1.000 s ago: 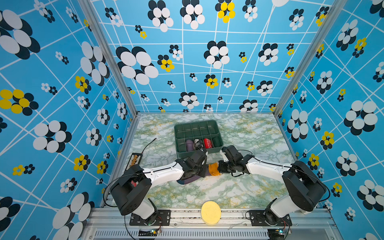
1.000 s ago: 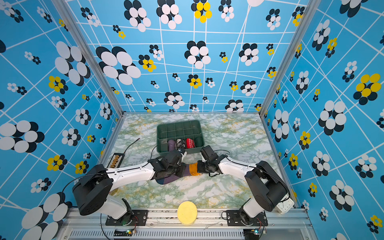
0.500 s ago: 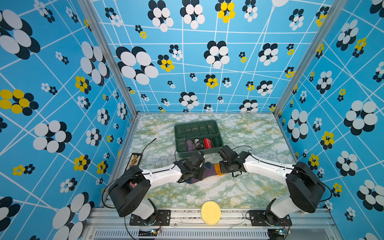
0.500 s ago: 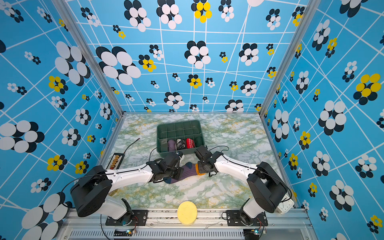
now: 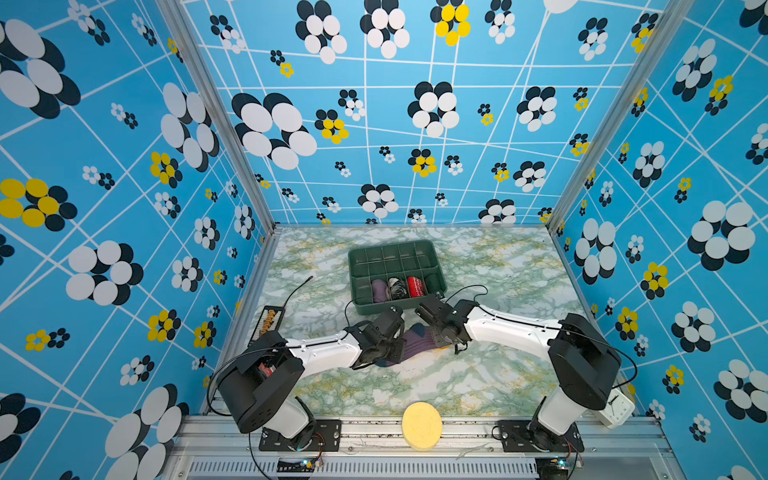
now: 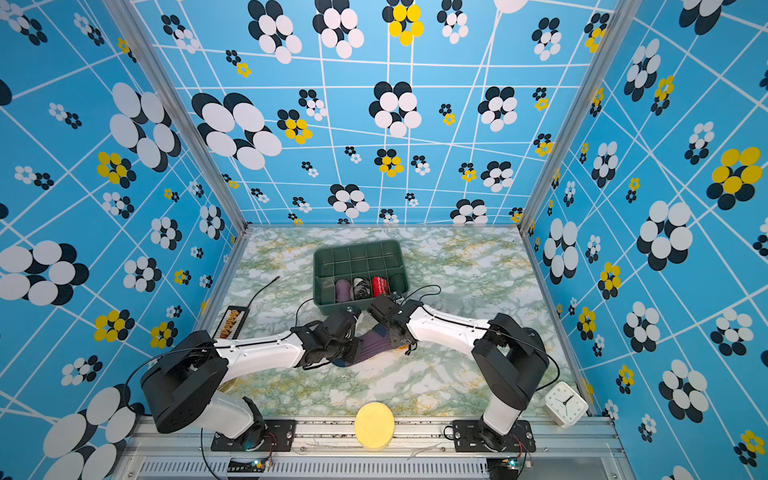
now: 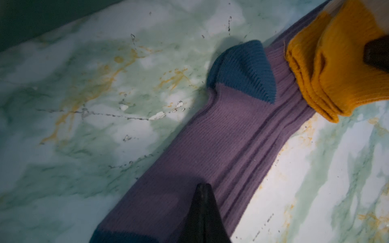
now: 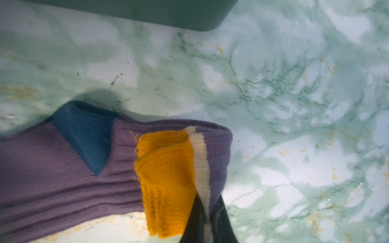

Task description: Roll the socks

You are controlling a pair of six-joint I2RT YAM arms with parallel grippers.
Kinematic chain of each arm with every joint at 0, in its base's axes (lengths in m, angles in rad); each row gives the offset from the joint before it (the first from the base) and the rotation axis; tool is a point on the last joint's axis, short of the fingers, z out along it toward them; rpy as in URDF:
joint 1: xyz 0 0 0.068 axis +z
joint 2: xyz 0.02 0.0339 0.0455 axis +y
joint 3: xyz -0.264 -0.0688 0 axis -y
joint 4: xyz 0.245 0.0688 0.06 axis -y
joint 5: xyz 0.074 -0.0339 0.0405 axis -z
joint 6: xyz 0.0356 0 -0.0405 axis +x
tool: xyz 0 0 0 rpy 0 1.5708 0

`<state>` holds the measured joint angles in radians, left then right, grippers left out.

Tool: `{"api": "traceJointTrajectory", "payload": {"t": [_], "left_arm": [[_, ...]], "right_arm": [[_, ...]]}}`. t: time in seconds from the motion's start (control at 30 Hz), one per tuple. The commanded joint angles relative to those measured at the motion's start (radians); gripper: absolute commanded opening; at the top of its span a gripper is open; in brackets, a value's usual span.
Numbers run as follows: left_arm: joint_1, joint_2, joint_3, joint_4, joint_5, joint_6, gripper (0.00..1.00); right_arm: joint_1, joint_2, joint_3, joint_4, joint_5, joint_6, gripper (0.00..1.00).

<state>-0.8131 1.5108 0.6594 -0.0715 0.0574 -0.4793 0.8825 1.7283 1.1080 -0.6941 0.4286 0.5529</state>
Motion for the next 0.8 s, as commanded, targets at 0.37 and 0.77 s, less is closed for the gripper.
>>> {"api": "traceJointTrajectory", "payload": {"t": [0.37, 0.77], "left_arm": [[0.04, -0.036, -0.088, 0.058, 0.027, -0.017, 0.01], [0.052, -0.048, -0.115, 0.082, 0.034, -0.02, 0.01]], "right_arm": [[0.079, 0.114, 0.129, -0.17, 0.144, 0.038, 0.02], [0.111, 0.118, 0.145, -0.159, 0.135, 0.038, 0.1]]}}
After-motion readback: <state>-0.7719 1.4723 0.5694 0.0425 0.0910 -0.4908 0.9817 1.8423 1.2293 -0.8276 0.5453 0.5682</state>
